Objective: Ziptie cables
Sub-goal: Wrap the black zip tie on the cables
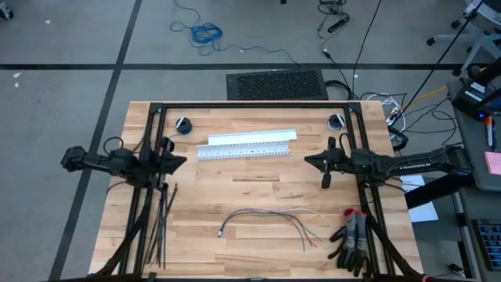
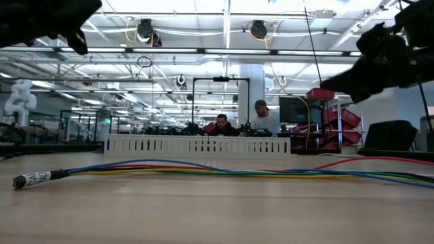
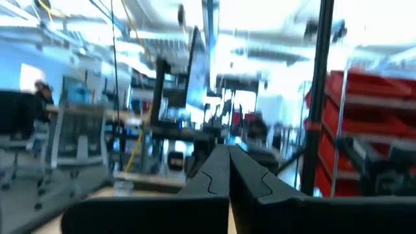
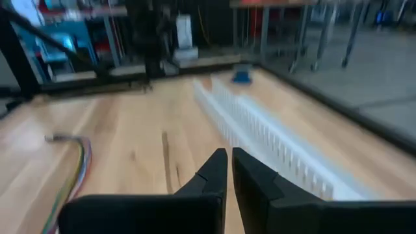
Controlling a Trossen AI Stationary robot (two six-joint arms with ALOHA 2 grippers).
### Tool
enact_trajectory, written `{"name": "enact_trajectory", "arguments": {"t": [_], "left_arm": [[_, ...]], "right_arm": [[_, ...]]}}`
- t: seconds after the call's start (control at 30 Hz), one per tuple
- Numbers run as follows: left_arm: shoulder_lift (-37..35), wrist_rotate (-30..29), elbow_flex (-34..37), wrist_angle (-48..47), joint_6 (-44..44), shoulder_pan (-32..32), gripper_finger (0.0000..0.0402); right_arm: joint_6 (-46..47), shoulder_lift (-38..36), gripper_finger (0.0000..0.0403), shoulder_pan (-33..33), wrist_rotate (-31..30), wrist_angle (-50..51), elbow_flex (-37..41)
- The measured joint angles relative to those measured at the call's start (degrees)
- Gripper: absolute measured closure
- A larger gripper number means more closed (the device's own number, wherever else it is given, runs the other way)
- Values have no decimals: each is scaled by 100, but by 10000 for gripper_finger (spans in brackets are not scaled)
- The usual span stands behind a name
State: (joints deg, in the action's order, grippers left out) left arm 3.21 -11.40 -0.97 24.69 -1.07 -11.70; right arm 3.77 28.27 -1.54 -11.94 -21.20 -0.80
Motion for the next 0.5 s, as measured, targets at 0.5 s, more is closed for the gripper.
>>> {"name": "enact_trajectory", "arguments": {"t": [0.5], "left_arm": [[19,-1013,25,-718,877,2,401]], "right_arm": [[-704,34,385,-190,-443,-1307,2]]}}
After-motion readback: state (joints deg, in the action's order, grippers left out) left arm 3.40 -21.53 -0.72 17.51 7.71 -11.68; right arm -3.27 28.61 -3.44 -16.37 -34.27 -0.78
